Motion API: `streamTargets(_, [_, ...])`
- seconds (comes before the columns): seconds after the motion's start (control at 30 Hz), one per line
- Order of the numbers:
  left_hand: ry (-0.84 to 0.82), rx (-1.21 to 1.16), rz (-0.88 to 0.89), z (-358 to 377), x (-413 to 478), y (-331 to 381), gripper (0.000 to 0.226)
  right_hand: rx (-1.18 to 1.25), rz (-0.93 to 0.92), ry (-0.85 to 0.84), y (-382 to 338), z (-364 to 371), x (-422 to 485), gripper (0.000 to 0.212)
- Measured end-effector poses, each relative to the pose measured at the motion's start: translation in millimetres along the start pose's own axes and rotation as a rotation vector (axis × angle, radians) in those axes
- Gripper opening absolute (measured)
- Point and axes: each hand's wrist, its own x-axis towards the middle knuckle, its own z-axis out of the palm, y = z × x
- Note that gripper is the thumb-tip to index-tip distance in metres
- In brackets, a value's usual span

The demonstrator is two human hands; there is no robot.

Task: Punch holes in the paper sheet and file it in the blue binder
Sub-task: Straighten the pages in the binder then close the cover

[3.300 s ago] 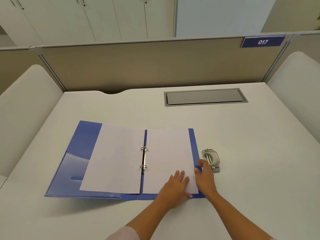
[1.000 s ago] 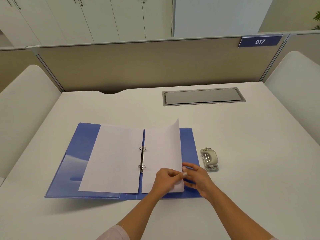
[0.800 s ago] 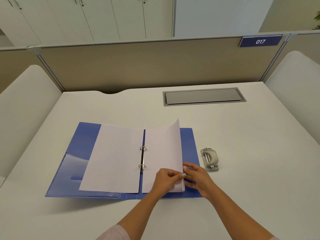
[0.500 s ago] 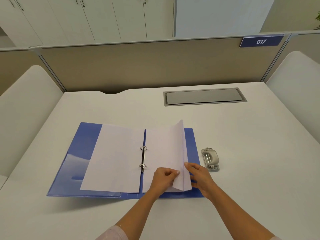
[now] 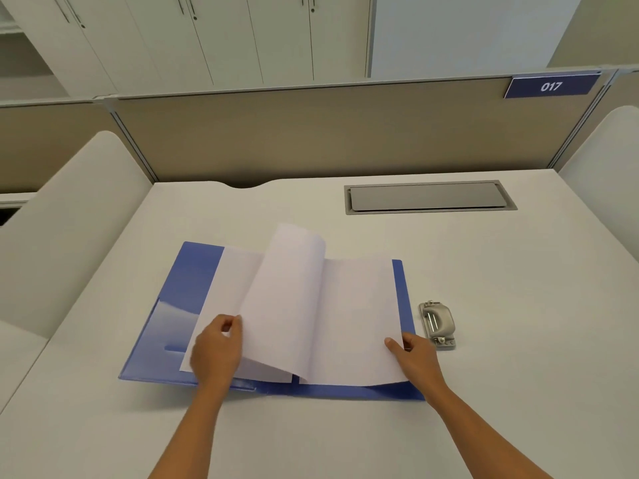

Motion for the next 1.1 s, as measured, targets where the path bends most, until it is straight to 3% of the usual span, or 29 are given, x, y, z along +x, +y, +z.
streamTargets(0.13, [0.091, 0.101, -0.036, -16, 8, -29, 0.023, -0.009, 0.03, 0.013, 5, 3, 5, 0.041])
streamTargets(0.3, [0.162, 0.157, -0.007, -25, 14, -43, 0.03, -0.018, 0.012, 0.015, 8, 6, 6, 0.039])
streamTargets(0.6, [0.261, 0.27, 0.033, -24, 21, -56, 0.016, -0.041, 0.008, 0.018, 2, 4, 2, 0.042])
streamTargets(0.7, [0.248, 0.302, 0.068, -17, 17, -50, 0.031, 0.007, 0.037, -0.057, -13, 2, -7, 0.046])
streamTargets(0.77, [0.217, 0.243, 0.11, -12, 13, -42, 0.031, 0.158, 0.075, -0.212, -25, 3, -13, 0.058])
streamTargets(0.83, [0.138, 0.132, 0.161, -6, 8, -30, 0.028, 0.301, 0.102, -0.351, -32, 5, -18, 0.083])
streamTargets(0.97, [-0.268, -0.268, 0.059, -4, -6, 6, 0.034, 0.267, -0.087, -0.59, -65, 20, -37, 0.06])
streamTargets(1.03, [-0.511, -0.406, -0.106, -8, -9, 29, 0.044, 0.162, -0.185, -0.694, -74, 33, -41, 0.062])
streamTargets(1.1, [-0.654, -0.494, -0.247, -11, -11, 50, 0.048, 0.052, -0.274, -0.75, -78, 47, -40, 0.066])
